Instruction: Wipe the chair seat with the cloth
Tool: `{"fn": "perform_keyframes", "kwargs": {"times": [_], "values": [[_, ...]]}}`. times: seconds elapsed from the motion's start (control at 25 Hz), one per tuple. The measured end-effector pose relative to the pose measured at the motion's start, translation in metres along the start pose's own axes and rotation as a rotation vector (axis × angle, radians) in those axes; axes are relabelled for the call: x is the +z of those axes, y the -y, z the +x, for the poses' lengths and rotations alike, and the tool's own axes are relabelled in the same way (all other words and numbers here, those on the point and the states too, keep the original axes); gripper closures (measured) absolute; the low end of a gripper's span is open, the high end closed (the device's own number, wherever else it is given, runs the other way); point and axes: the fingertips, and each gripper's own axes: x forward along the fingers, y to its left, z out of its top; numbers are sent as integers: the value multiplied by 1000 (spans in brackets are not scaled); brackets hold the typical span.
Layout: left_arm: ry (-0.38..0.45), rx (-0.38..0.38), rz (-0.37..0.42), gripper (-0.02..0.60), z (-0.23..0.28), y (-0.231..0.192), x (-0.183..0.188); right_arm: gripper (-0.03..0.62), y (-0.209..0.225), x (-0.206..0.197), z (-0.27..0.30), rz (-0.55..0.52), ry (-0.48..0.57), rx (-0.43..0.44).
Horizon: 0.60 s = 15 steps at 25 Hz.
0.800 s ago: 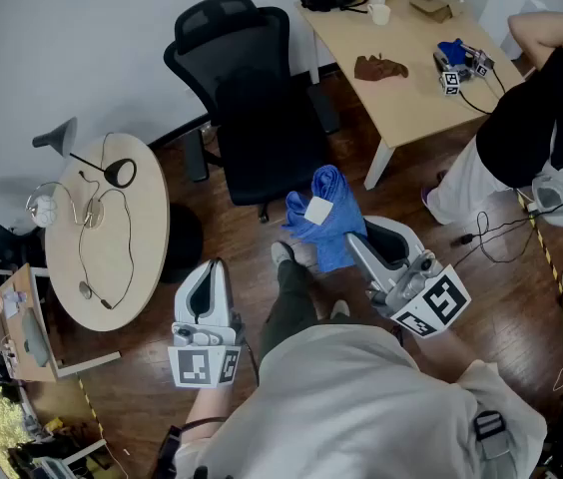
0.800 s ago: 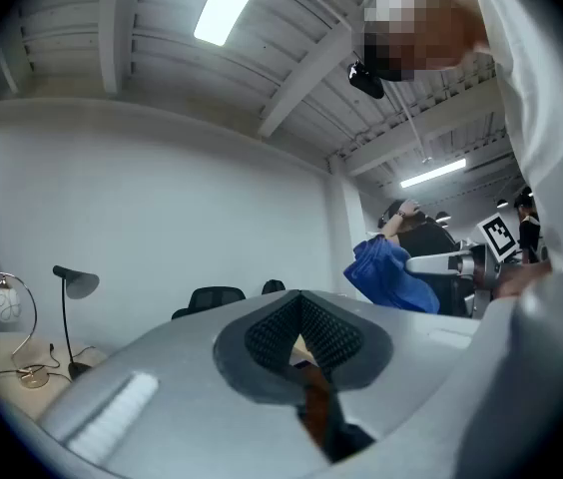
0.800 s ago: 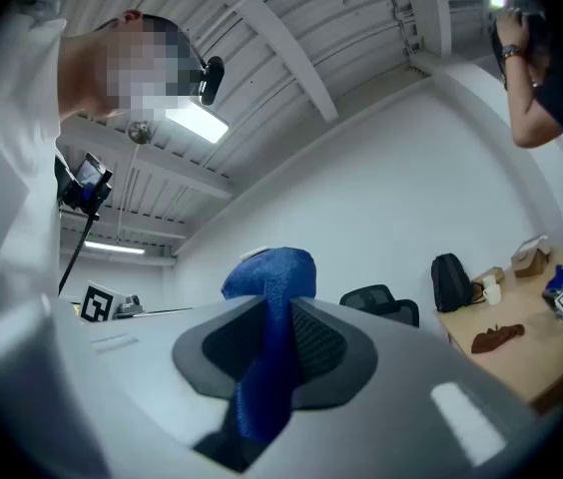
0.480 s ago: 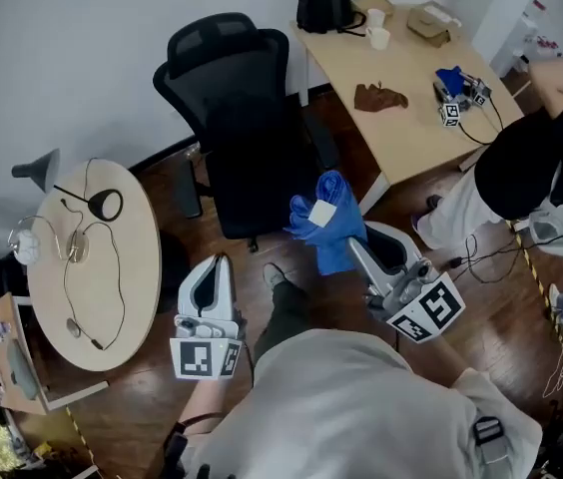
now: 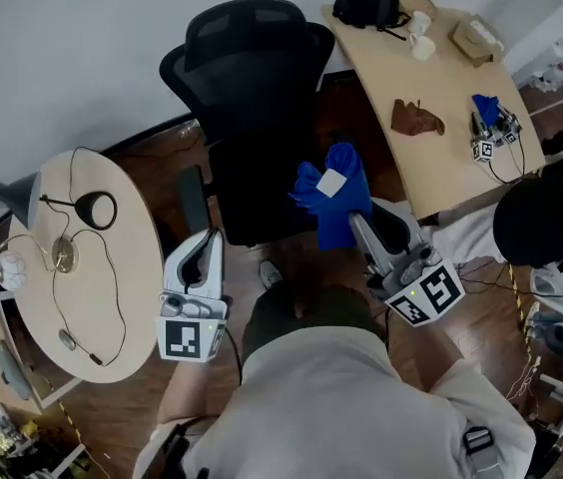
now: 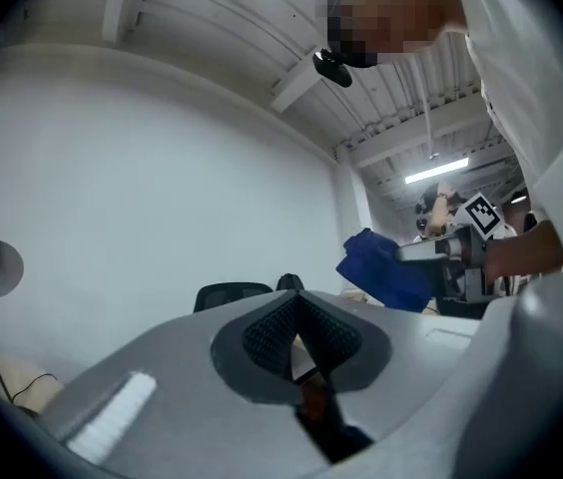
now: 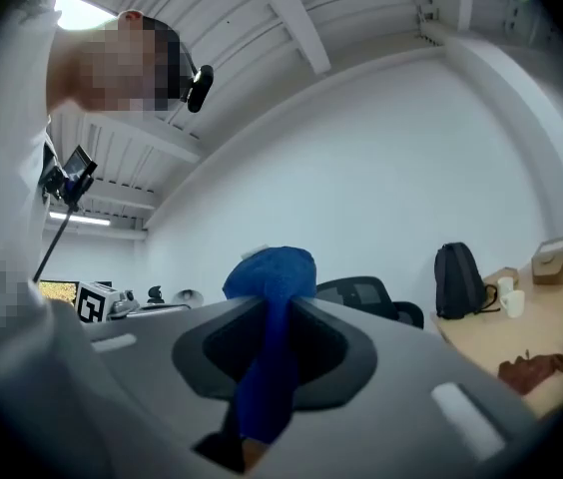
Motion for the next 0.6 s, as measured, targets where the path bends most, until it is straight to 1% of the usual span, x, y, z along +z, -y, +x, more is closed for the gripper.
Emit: {"fn": "perform_keyframes", "kwargs": {"times": [0.04,0.08,0.16,0.2,0.24,0.28,0.32,0.36,0.4,0.48,0.52,0.56,0.6], "values": [[-32,12,20,508,15,-19,-20,522,18,-19,24,22,-36,-1],[-53,43,6,508,31,-36,-40,522,38,-41,47,46,-73,-1],[-68,121,-77,471,65,-60,-82,522,81,-88,87,95,-126,-1],[-71,135,-98,462,81,-67,-101,523,100,-113,106,116,-147,3],[-68,137,-102,462,93,-74,-117,523,118,-139,125,134,-170,11],[-64,133,-94,462,102,-81,-129,522,133,-167,145,151,-199,18],[-62,126,-79,443,107,-88,-139,522,146,-201,164,169,-238,19],[-65,119,-66,400,111,-95,-149,522,159,-240,180,188,-289,11],[-75,115,-60,397,113,-101,-161,522,172,-287,193,208,-352,-4],[-112,112,-64,393,115,-108,-193,523,194,-394,212,259,-484,-41],[-137,125,-97,376,114,-110,-215,523,204,-452,220,297,-541,-58],[-158,141,-140,373,113,-112,-238,523,215,-512,228,342,-592,-77],[-167,143,-165,373,115,-112,-260,523,225,-571,235,387,-643,-98]]}}
